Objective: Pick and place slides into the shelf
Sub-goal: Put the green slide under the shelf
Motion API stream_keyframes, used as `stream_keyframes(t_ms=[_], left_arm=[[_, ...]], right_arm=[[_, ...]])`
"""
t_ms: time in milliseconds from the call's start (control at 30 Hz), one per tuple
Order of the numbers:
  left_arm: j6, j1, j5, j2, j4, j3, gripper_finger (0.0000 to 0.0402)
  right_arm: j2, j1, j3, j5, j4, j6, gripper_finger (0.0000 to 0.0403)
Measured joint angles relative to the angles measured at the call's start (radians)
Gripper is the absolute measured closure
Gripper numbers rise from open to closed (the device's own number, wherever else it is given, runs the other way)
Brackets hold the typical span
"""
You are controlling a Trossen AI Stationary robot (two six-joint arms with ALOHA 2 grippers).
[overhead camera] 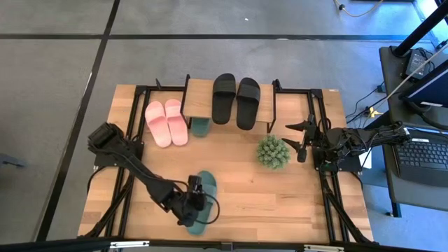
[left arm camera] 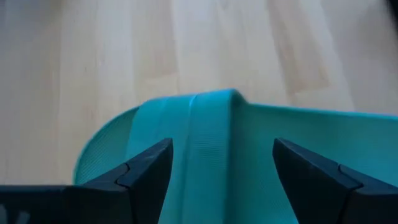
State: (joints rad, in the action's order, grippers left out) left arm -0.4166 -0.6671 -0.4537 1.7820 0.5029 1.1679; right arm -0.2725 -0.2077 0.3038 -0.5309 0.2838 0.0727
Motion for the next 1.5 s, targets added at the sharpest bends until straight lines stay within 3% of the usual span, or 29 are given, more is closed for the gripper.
stream_keyframes(t_ms=[267,1300,1500], left_arm=[[0.000,0.035,-0.020,0.015,0.062,0.000,0.0133],[0.007,0.050,0.008,0.013,0.024,0.000,0.0134],[0.007,0.050,-0.052,0.013,0.079,0.000,0.0134]], right_arm=[[0.000,0.000,0.000,0.000,0.030,0.009,0.0130],[0.000,0.000,0.000,0.000,0.088,0.053,0.0130],[0.000,0.000,0.000,0.000,0.088,0.054,0.0130]])
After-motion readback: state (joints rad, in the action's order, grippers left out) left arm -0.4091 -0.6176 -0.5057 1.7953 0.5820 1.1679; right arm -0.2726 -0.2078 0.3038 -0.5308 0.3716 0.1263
